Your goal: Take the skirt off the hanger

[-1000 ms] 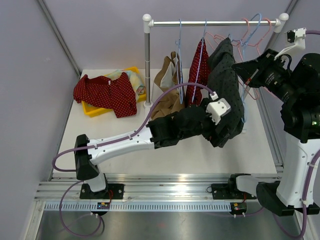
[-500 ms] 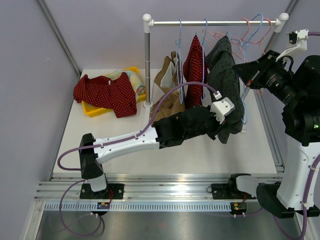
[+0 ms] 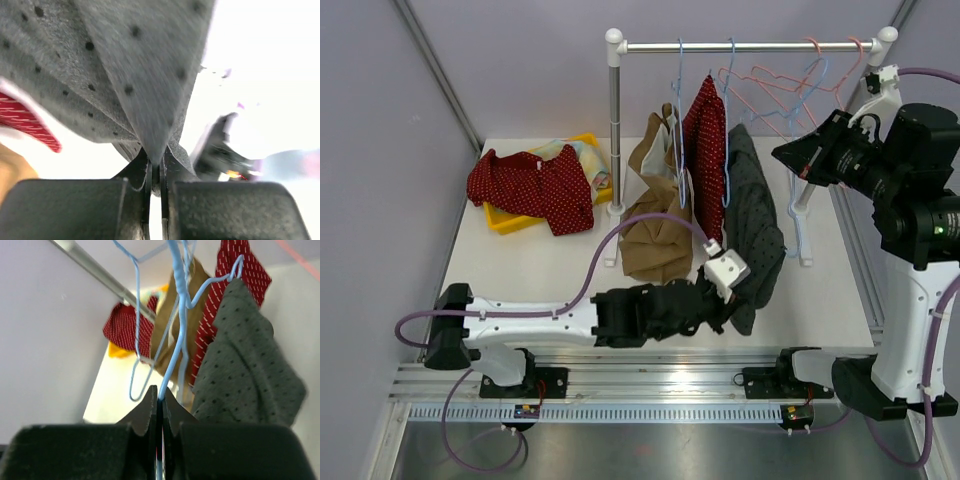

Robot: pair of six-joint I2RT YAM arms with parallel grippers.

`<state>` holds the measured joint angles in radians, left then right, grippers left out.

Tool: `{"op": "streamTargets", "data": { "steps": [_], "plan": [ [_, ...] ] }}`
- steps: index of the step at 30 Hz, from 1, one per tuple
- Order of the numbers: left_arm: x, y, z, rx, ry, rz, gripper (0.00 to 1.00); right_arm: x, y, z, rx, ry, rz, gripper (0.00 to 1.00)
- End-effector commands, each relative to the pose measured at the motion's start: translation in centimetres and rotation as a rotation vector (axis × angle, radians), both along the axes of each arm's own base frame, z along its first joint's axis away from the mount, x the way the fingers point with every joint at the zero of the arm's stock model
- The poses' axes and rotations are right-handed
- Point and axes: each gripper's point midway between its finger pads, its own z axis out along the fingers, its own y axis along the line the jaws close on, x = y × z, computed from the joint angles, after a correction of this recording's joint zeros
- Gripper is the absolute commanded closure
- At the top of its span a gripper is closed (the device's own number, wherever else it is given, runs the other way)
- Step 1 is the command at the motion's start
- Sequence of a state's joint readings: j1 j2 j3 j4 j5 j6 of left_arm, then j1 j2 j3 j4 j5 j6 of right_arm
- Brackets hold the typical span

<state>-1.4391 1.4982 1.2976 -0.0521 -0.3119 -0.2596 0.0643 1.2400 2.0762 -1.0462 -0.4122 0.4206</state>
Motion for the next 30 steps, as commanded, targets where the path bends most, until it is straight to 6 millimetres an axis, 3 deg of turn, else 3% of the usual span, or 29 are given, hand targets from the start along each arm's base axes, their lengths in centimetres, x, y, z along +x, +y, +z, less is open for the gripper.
{"op": "streamTargets", "data": {
  "steps": [1, 3, 4, 5, 6, 7, 9, 23, 28, 30],
  "plan": [
    [-7.1, 2.7, -8.7, 0.155, 0.158, -0.014, 1.00, 1.2, -0.7, 6.5, -0.016, -0.264, -0.035, 1.00],
    [-9.1, 3.9, -10.8, 0.194, 0.186, 0.006, 1.00, 1.6, -0.8, 6.4, -0.023, -0.257, -0.044, 1.00],
    [-11.5, 4.5, -12.1, 0.212, 0.222, -0.009, 1.00, 2.1, -0.9, 6.7, -0.027, -0.263, -0.051, 1.00],
    [-12.4, 4.8, -13.0, 0.237, 0.226, -0.003, 1.00, 2.2, -1.0, 6.9, -0.028, -0.265, -0.056, 1.00],
    [-12.5, 5.8, -13.8, 0.283, 0.204, 0.036, 1.00, 2.1, -1.1, 7.2, -0.035, -0.276, -0.064, 1.00],
    [-14.1, 5.9, -13.5, 0.283, 0.222, 0.037, 1.00, 2.6, -1.2, 7.0, -0.039, -0.267, -0.067, 1.00],
    [-14.1, 7.4, -14.5, 0.365, 0.182, 0.087, 1.00, 2.8, -1.3, 7.3, -0.043, -0.271, -0.076, 1.00],
    [-14.6, 7.7, -14.1, 0.377, 0.180, 0.111, 1.00, 3.9, -1.6, 6.9, -0.054, -0.255, -0.092, 1.00],
    [-18.2, 9.0, -12.7, 0.398, 0.159, 0.016, 1.00, 5.0, -1.5, 6.3, -0.055, -0.235, -0.089, 1.00],
    [-18.7, 10.6, -12.6, 0.443, 0.148, 0.012, 1.00, 5.6, -1.4, 6.0, -0.056, -0.228, -0.087, 1.00]
  ]
}}
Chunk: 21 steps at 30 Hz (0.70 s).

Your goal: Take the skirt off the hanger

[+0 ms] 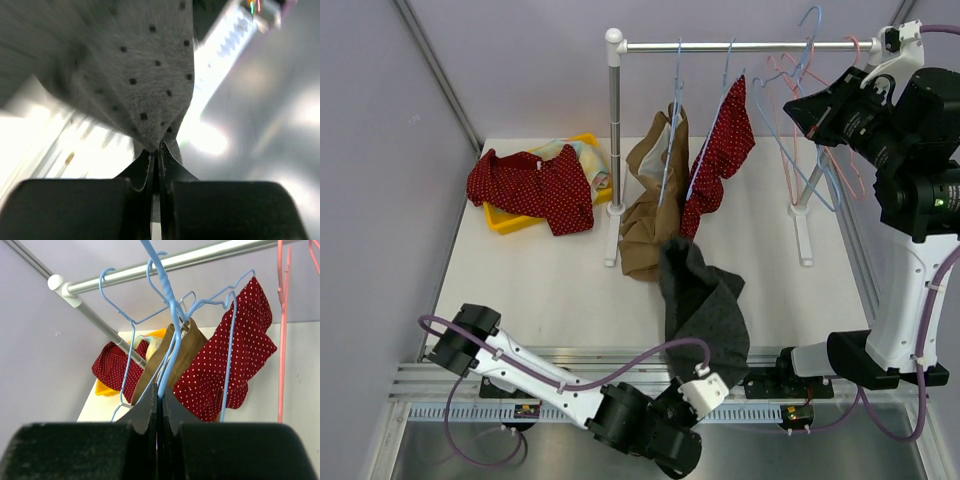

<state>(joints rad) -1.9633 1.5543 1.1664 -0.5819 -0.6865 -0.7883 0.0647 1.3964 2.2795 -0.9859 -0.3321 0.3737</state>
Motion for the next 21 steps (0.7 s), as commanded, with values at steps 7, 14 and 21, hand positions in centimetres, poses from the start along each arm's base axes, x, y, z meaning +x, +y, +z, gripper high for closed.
{"op": "streamTargets", "data": {
  "steps": [7, 14, 21],
  "plan": [
    [-2.6, 6.2, 4.8, 0.001, 0.081, 0.037, 1.00, 3.4, -0.6, 0.9, -0.019, -0.073, -0.041, 1.00],
    [5.1, 15.1, 8.2, 0.069, -0.061, 0.336, 1.00, 7.9, -0.6, -2.2, -0.012, -0.031, -0.063, 1.00],
    [14.0, 19.1, 17.9, -0.227, -0.154, 0.460, 1.00, 12.2, -0.2, -6.5, -0.023, 0.056, -0.051, 1.00]
  ]
}}
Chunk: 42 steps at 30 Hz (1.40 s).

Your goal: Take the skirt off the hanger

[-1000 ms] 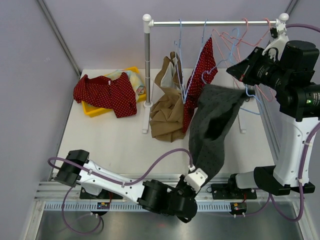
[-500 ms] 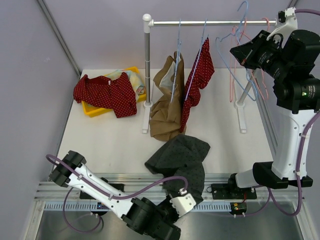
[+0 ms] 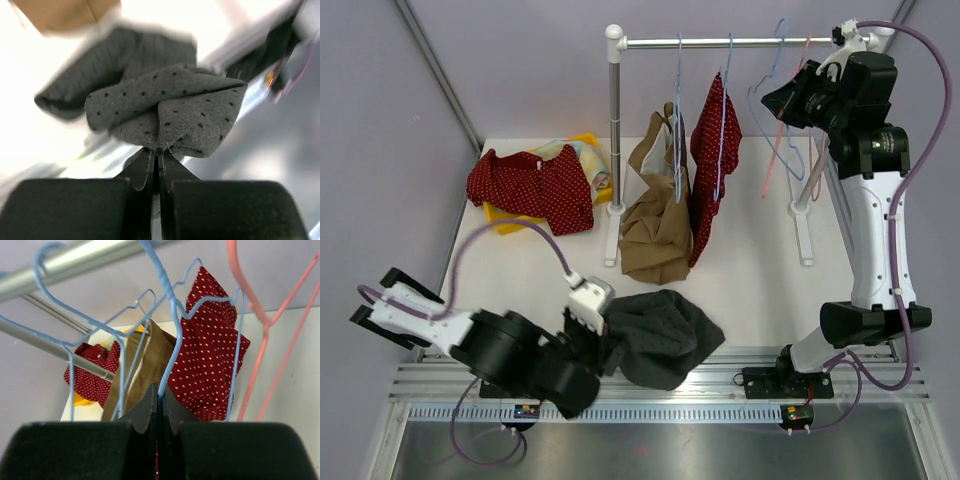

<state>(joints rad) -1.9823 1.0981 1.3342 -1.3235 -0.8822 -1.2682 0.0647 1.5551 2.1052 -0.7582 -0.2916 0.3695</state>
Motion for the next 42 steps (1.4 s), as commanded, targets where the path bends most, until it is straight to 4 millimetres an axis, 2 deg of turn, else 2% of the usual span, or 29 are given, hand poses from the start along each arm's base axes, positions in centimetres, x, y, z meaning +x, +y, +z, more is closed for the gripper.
{"op": "streamTargets", "data": {
  "steps": [1, 3, 5, 6, 8, 9, 11, 13, 14, 16, 18, 20, 21, 22, 23, 24, 25, 26, 27, 28, 31, 32, 35, 36, 37, 38, 39, 40, 42],
  "plan": [
    [7.5, 6.1, 6.5, 0.004, -0.265, 0.135, 1.00, 1.9, -0.2, -0.1, -0.009, -0.040, -0.012, 1.00],
    [10.5, 7.7, 9.0, 0.065, -0.374, 0.184, 1.00, 1.9, -0.2, -1.0, -0.012, -0.028, -0.012, 1.00],
    [12.1, 7.5, 12.1, 0.000, -0.416, 0.224, 1.00, 1.8, -0.3, -2.2, -0.010, -0.007, -0.014, 1.00],
    [13.9, 9.4, 13.5, 0.076, -0.500, 0.241, 1.00, 1.4, -0.3, -2.1, -0.010, -0.012, -0.014, 1.00],
    [15.1, 9.5, 17.1, -0.029, -0.551, 0.273, 1.00, 1.2, -0.3, -3.3, -0.013, 0.012, -0.013, 1.00],
    [16.6, 11.0, 18.2, 0.036, -0.607, 0.318, 1.00, 0.6, -0.3, -3.0, -0.015, 0.004, -0.013, 1.00],
    [17.8, 11.4, 20.4, 0.027, -0.638, 0.348, 1.00, 0.1, -0.5, -4.1, -0.018, 0.023, -0.019, 1.00],
    [20.5, 11.7, 20.1, 0.153, -0.643, 0.410, 1.00, -0.5, -0.6, -4.1, -0.020, 0.020, -0.021, 1.00],
    [21.3, 11.3, 20.3, 0.159, -0.645, 0.410, 1.00, -0.7, -0.6, -4.6, -0.022, 0.028, -0.019, 1.00],
    [23.8, 12.4, 21.5, 0.158, -0.677, 0.487, 1.00, -1.2, -0.6, -4.7, -0.028, 0.028, -0.018, 1.00],
    [26.0, 15.4, 24.0, 0.111, -0.704, 0.596, 1.00, -1.7, -0.6, -4.9, -0.026, 0.031, -0.015, 1.00],
    [28.9, 16.4, 25.2, 0.105, -0.701, 0.660, 1.00, -2.3, -0.3, -5.1, -0.012, 0.032, -0.003, 0.96],
    [30.6, 18.8, 25.7, 0.116, -0.696, 0.752, 1.00, -2.4, -0.2, -5.1, -0.007, 0.032, 0.006, 0.94],
    [30.6, 20.3, 28.8, 0.064, -0.746, 0.808, 1.00, -2.5, -0.1, -5.2, -0.001, 0.035, 0.009, 0.93],
    [33.9, 20.1, 27.9, 0.095, -0.715, 0.815, 1.00, -2.7, 0.0, -5.4, 0.001, 0.039, 0.016, 0.90],
    [35.0, 22.5, 28.8, 0.092, -0.720, 0.896, 1.00, -3.0, 0.1, -5.2, 0.005, 0.035, 0.022, 0.84],
    [34.6, 24.0, 31.6, 0.058, -0.767, 0.945, 1.00, -3.1, 0.1, -5.2, 0.005, 0.037, 0.023, 0.80],
    [38.3, 24.2, 30.2, 0.098, -0.728, 0.949, 1.00, -3.3, 0.1, -5.3, 0.006, 0.037, 0.025, 0.75],
    [39.1, 26.6, 30.5, 0.050, -0.718, 1.027, 1.00, -3.6, 0.1, -5.1, 0.005, 0.032, 0.026, 0.71],
    [39.8, 27.5, 30.7, 0.033, -0.719, 1.053, 1.00, -3.8, 0.2, -5.2, 0.000, 0.038, 0.029, 0.70],
    [43.3, 29.6, 27.8, 0.007, -0.681, 1.095, 1.00, -4.5, 0.0, -4.5, -0.006, 0.021, 0.029, 0.68],
    [44.9, 29.2, 24.4, 0.019, -0.605, 1.062, 1.00, -5.0, 0.0, -4.1, -0.006, 0.012, 0.028, 0.68],
    [46.6, 28.3, 19.6, 0.011, -0.494, 1.020, 1.00, -5.9, -0.2, -3.0, -0.003, -0.016, 0.021, 0.66],
    [46.6, 28.2, 15.4, 0.039, -0.409, 1.022, 1.00, -6.2, -0.2, -2.5, -0.001, -0.028, 0.019, 0.65],
    [46.9, 28.0, 14.9, 0.018, -0.430, 1.014, 1.00, -6.5, 0.0, -1.8, 0.007, -0.044, 0.028, 0.61],
    [47.2, 28.0, 12.6, 0.032, -0.401, 1.012, 0.92, -7.1, 0.1, -1.0, 0.011, -0.065, 0.040, 0.57],
    [47.2, 28.1, 9.5, 0.058, -0.349, 1.013, 0.53, -7.5, 0.3, -0.3, 0.014, -0.088, 0.054, 0.53],
    [47.8, 27.5, 7.4, 0.072, -0.298, 0.977, 0.29, -8.2, 0.9, 0.9, 0.020, -0.129, 0.091, 0.46],
    [47.9, 27.1, 5.6, 0.101, -0.198, 0.958, 0.01, -9.7, 1.4, 2.9, 0.027, -0.195, 0.131, 0.41]
  ]
}}
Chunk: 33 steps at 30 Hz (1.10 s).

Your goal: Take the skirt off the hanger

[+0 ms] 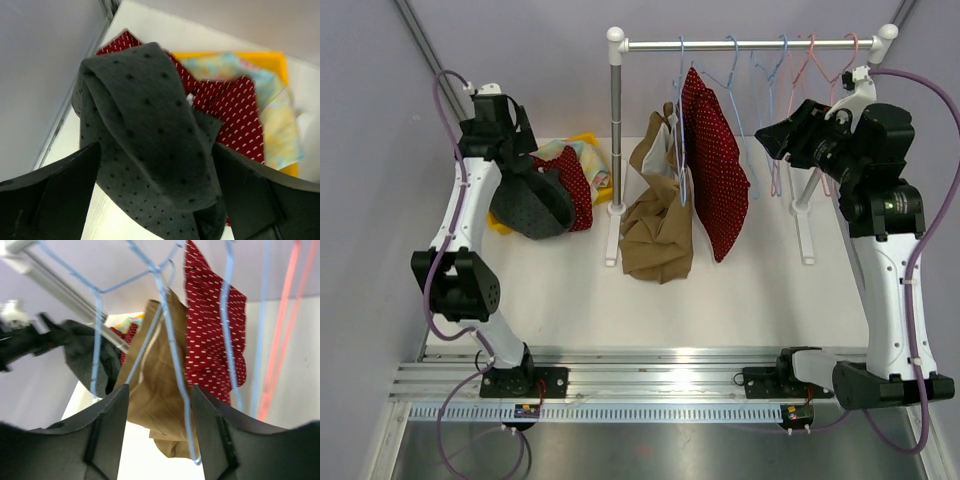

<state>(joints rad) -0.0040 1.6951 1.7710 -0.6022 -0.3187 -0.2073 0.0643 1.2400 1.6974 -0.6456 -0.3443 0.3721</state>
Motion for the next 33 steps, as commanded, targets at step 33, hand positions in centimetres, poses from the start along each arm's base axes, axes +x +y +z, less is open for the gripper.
{"op": "streamTargets", "data": {
  "steps": [33],
  "plan": [
    [-20.7, -6.3, 3.6, -0.176, -0.211, -0.252, 0.01, 8.5, 7.6, -1.2, 0.002, 0.002, 0.279, 0.54]
  ]
}}
